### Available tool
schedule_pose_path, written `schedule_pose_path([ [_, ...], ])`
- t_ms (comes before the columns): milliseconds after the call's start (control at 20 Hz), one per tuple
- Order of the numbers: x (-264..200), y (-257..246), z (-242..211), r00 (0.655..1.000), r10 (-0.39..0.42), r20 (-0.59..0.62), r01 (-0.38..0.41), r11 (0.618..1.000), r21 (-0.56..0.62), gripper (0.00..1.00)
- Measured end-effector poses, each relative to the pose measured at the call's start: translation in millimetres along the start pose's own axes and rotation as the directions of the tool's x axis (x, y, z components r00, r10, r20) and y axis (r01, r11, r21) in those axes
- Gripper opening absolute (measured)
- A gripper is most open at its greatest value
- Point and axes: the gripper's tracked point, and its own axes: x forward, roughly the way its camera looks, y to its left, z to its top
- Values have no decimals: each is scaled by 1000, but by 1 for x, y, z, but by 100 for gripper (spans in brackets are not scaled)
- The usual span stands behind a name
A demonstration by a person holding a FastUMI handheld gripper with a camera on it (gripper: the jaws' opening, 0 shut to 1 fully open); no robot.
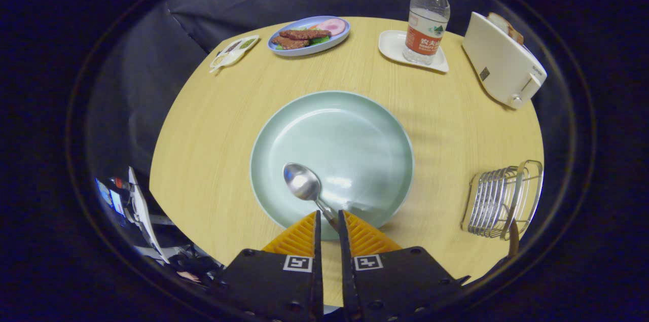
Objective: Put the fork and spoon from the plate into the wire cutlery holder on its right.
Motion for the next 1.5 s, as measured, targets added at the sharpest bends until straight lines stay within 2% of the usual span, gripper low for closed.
schedule_pose_path([
  [250,11,-10,-2,999,-44,-22,41,993,-112,15],
  [500,18,-10,-4,998,-64,-18,57,964,-259,21],
  [650,21,-2,-8,999,-27,-30,17,961,-276,21],
  [750,24,-7,-5,998,-55,-12,50,957,-285,3],
  [950,13,-3,-13,999,4,-45,-13,978,-209,1],
  [1150,-17,-8,-10,994,62,-90,-68,996,-62,0],
  [1500,-72,-24,1,974,190,-124,-171,973,152,0],
])
